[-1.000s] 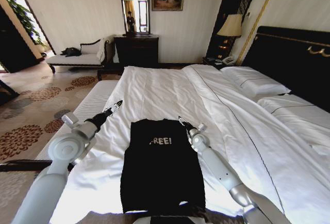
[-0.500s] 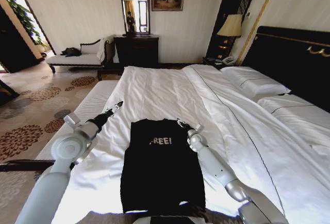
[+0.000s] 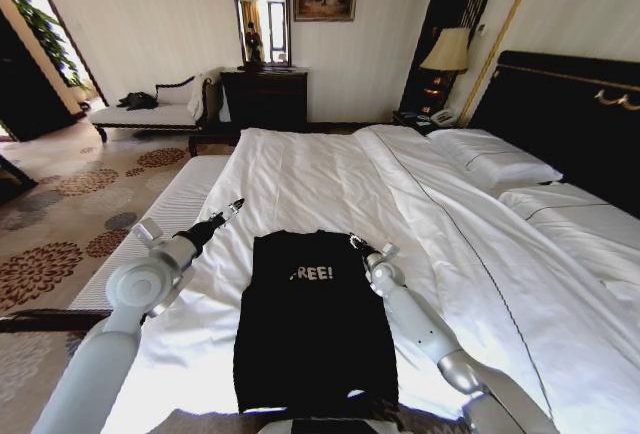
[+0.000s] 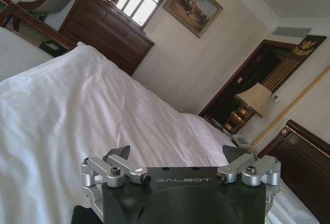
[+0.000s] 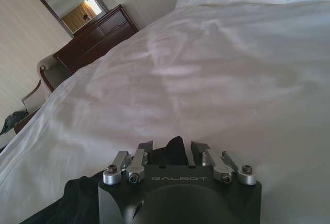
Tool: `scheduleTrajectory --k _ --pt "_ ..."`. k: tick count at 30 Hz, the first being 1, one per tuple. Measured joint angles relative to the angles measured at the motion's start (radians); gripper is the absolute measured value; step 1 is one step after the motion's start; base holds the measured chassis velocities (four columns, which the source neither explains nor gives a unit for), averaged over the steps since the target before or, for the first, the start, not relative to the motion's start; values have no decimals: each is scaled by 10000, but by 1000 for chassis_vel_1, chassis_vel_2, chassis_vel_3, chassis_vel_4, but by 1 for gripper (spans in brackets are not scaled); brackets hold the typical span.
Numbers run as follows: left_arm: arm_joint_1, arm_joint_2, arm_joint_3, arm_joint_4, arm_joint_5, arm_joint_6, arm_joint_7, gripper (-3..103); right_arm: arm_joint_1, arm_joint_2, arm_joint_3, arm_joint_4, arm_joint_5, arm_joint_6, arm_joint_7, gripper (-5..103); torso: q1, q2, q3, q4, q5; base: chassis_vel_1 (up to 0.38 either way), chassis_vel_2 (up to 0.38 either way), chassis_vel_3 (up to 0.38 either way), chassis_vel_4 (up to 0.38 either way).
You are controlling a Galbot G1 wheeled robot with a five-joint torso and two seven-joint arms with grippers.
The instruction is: Fold the clothes on the bed.
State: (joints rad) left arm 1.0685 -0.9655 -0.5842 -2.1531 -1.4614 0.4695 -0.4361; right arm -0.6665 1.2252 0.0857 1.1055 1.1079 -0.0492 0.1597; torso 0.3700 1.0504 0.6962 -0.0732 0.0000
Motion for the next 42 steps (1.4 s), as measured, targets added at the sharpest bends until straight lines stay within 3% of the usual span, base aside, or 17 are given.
scheduleTrajectory --k 2,4,7,9,10,11,17,22,25,26,31,37,42 --pt "25 -8 -4 -17 72 0 0 100 -10 19 26 -14 -23 46 -10 32 0 0 0 0 0 0 0 0 0" --pt "27 -9 -4 -19 78 0 0 100 -10 19 31 -14 -25 55 -11 32 0 0 0 0 0 0 0 0 0" --pt "22 -28 75 -27 154 -6 0 100 -13 11 57 -14 -38 101 -14 15 0 0 0 1 0 0 0 0 0" --pt "15 -32 110 -22 187 -9 0 100 -13 7 64 -12 -40 108 -14 15 0 0 0 0 0 0 0 0 0" --pt "-17 -37 237 23 301 -27 0 100 -13 -6 76 -5 -47 140 -22 5 0 0 0 0 1 0 0 0 0" --pt "-68 -40 349 75 396 -37 1 100 -13 -18 81 17 -64 166 -35 2 0 0 0 0 0 0 0 0 0" --pt "-416 -41 739 463 549 -79 29 100 -64 -50 108 177 -92 304 -70 0 0 0 0 1 1 0 0 0 0" --pt "-1241 -78 1498 1941 917 -332 213 100 -115 -39 151 333 -280 618 -149 0 -1 0 0 0 0 0 0 0 0" --pt "-2301 -351 2271 3786 1313 -380 447 100 -140 -15 141 419 -451 705 -156 0 0 0 0 0 0 0 0 0 0" --pt "-2301 -351 2271 3786 1313 -380 447 100 -140 -15 141 419 -451 705 -156 0 0 0 0 0 0 0 0 0 0" --pt "-3608 -1064 3517 6641 2385 -690 909 100 -203 63 186 469 -664 761 -147 0 2 -1 2 -1 0 0 0 0 0" --pt "-3853 -1556 4131 7625 2592 -893 1257 100 -281 60 268 544 -736 772 -132 0 0 0 1 0 1 0 0 0 0" --pt "-3924 -1895 4497 8284 3393 -1204 1408 100 -352 60 358 554 -779 798 -130 0 0 0 1 0 1 0 0 0 0"
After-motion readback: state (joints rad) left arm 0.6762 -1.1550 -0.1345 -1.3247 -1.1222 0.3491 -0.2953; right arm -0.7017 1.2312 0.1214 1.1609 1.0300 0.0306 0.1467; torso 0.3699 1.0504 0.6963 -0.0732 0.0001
